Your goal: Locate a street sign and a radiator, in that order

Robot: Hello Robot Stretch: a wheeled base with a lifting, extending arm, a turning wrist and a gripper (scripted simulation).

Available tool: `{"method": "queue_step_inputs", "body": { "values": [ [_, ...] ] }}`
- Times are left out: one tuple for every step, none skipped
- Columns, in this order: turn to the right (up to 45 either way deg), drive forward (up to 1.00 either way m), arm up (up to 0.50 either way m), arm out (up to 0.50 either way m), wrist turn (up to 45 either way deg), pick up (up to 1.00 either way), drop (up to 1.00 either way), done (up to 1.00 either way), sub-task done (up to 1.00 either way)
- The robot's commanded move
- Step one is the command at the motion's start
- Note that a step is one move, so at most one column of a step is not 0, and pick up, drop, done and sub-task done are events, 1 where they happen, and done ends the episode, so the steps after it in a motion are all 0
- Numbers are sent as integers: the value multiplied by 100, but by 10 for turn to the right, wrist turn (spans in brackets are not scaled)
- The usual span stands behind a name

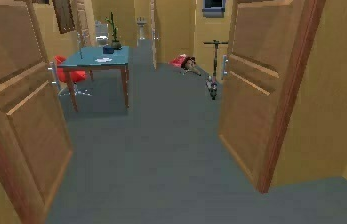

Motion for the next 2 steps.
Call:
{"method": "queue_step_inputs", "body": {
  "values": [
    [-180, 0, 0, 0, 0, 0, 0, 0, 0],
    [0, 55, 0, 0, 0, 0, 0, 0, 0]
  ]
}}
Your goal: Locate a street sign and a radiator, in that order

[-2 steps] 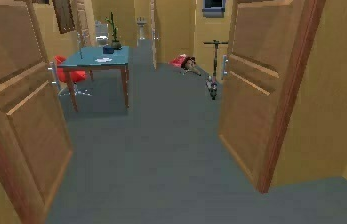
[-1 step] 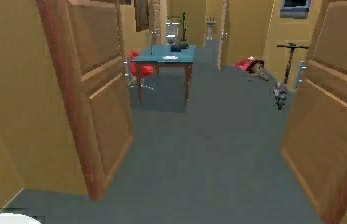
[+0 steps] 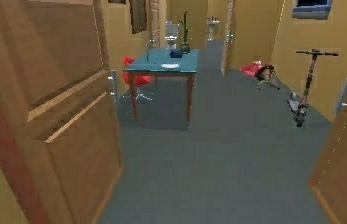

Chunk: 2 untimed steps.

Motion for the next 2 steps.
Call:
{"method": "queue_step_inputs", "body": {
  "values": [
    [60, 0, 0, 0, 0, 0, 0, 0, 0],
    [0, 100, 0, 0, 0, 0, 0, 0, 0]
  ]
}}
